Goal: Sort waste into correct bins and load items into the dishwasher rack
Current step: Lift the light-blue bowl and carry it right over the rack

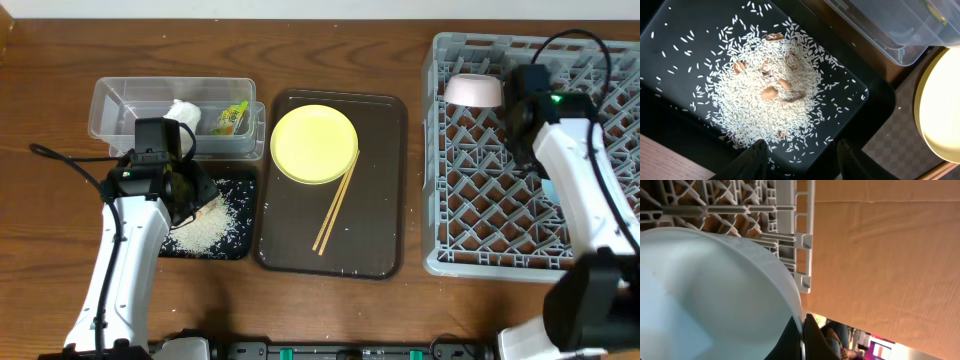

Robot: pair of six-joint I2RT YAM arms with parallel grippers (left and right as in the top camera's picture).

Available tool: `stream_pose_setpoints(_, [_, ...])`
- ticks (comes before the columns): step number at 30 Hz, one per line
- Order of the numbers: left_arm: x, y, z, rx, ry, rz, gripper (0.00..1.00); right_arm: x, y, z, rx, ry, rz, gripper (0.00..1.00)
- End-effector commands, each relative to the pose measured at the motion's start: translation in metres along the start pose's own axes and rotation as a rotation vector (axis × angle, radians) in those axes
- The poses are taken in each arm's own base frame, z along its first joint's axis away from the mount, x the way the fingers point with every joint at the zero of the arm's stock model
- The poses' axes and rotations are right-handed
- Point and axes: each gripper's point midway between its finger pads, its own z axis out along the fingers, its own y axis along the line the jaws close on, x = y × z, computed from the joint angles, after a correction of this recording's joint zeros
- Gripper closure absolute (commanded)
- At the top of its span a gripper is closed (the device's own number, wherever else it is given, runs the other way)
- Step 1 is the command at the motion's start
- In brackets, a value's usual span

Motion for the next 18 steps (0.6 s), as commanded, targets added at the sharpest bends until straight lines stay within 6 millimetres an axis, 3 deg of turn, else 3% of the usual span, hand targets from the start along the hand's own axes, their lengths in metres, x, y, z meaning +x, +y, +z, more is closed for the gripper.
stream_pose_setpoints(1, [-0.002,-0.002,-0.003,0.011,-0.008,-0.009,0.51,-0.001,0.002,0.009,0.051,0.027,0.034,0.99])
stream_pose_setpoints(9, [-0.002,-0.002,-0.003,0.012,-0.007,-0.009,0.51,-0.017,0.058,0.003,-0.063,0.010,0.017,0.99])
stream_pose_setpoints(18, [-0.002,-0.002,-0.003,0.012,-0.006,-0.009,0.52,-0.030,0.103,-0.027,-0.226,-0.061,0.011,0.98])
